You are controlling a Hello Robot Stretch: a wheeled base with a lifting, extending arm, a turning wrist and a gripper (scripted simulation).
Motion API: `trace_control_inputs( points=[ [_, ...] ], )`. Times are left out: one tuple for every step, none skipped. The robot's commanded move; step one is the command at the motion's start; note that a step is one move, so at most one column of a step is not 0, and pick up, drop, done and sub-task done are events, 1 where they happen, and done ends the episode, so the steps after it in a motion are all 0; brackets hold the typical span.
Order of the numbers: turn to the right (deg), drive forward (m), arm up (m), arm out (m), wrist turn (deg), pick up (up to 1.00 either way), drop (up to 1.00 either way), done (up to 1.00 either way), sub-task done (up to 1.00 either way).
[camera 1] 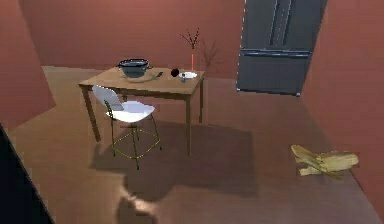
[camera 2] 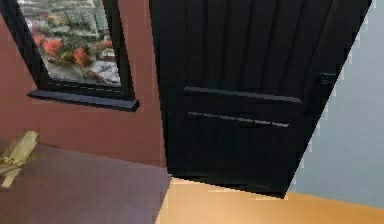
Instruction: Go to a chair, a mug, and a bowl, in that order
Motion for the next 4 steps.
trace_control_inputs(
  points=[
    [0.0,0.55,0.0,0.0,0.0,0.0,0.0,0.0,0.0],
    [-3.0,0.0,0.0,0.0,0.0,0.0,0.0,0.0,0.0],
    [21.0,0.0,0.0,0.0,0.0,0.0,0.0,0.0,0.0],
    [0.0,0.2,0.0,0.0,0.0,0.0,0.0,0.0,0.0]
  ],
)
